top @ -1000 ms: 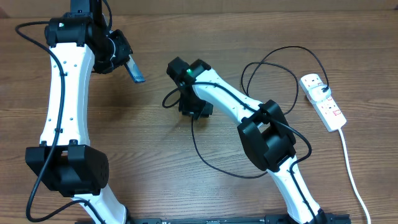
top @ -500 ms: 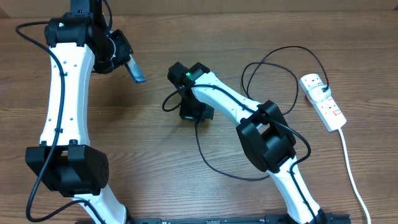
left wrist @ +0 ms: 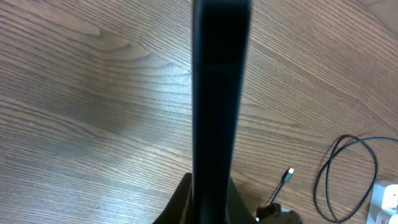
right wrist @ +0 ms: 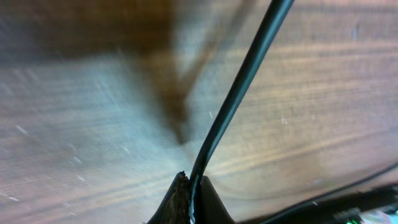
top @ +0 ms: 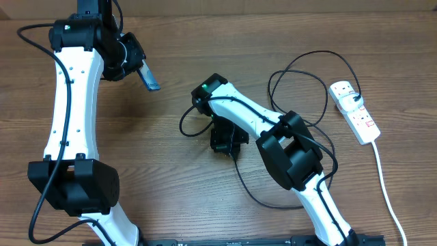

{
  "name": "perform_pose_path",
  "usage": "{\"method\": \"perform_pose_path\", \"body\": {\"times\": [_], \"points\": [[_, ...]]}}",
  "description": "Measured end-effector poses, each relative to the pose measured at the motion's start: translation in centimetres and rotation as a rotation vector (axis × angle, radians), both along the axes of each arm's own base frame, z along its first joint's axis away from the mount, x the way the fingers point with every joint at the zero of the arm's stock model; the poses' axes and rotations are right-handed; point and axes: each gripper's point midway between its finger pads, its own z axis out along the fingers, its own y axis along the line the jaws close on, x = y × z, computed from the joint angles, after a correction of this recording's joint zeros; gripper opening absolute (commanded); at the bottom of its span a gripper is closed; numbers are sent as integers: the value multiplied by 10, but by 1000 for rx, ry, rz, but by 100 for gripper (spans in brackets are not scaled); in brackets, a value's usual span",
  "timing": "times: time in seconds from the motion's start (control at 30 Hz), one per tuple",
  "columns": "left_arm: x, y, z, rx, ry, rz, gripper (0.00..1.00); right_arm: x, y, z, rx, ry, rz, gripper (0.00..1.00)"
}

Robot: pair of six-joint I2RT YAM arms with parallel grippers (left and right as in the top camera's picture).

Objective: Plug charger to phone and switch on socket

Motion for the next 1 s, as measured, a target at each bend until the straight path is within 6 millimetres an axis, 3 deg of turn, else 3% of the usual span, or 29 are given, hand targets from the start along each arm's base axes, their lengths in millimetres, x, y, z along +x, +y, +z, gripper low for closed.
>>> {"method": "perform_pose_path", "body": {"times": [0.13, 0.37, 0.47, 0.5, 0.7, 1.0], "points": [[0, 0, 0, 0, -2, 0, 4, -15, -8, 9, -17, 12, 35, 4], [4, 0, 2, 0, -16, 0, 4, -41, -34, 51, 48, -89, 53, 4], [4, 0, 2, 0, -19, 0, 4, -49, -43, 56, 85, -137, 55, 4], [5, 0, 2, 0, -21, 0, 4, -51, -45, 54, 88, -141, 55, 8], [7, -5, 4, -26, -35, -11, 4, -63, -57, 40, 52, -107, 52, 61], [8, -7, 5, -38, -38, -18, 4, -47, -55, 36, 87, -147, 16, 71]]}}
